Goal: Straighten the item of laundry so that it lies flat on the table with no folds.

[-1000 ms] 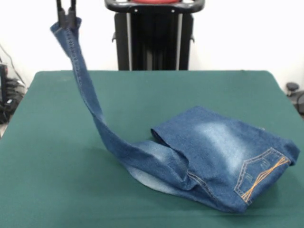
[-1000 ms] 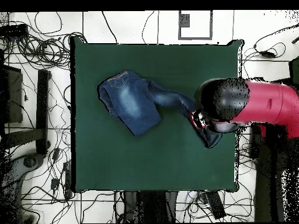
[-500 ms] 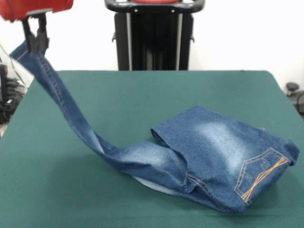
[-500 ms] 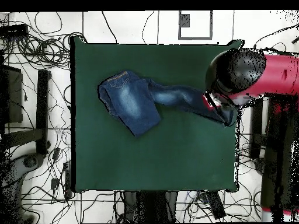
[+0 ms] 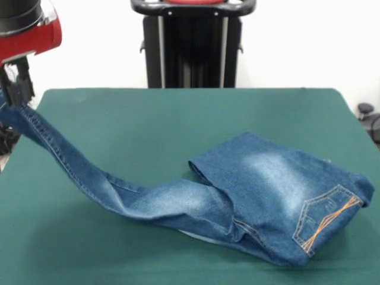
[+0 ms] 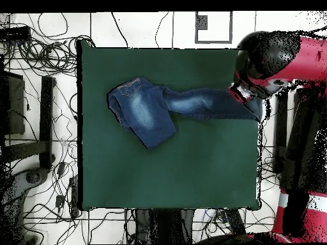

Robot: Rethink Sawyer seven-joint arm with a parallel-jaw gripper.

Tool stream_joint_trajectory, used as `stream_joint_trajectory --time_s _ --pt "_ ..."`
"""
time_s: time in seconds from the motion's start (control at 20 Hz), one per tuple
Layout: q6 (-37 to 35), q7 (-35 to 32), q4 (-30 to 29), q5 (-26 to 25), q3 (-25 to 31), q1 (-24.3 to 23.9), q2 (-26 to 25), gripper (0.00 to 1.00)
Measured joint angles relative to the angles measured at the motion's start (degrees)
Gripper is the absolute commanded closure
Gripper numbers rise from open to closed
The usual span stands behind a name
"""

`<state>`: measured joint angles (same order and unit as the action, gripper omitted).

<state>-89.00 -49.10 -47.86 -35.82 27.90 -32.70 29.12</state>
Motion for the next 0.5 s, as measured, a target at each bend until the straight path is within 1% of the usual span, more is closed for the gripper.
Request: stream_joint_trajectory --time_s 0.25,0.35,0.4,0.5 --pt "-0.5 0.7 3.9 -0.2 0.2 0.3 -2.3 1.00" --pt "-0.5 0.7 4.5 -0.3 0.2 0.4 -2.5 1.00" --pt "-0.5 0.7 5.2 -0.3 0.2 0.6 -2.6 0.00" --pt "-0.5 0.7 5.4 -0.3 0.2 0.7 -2.6 0.00"
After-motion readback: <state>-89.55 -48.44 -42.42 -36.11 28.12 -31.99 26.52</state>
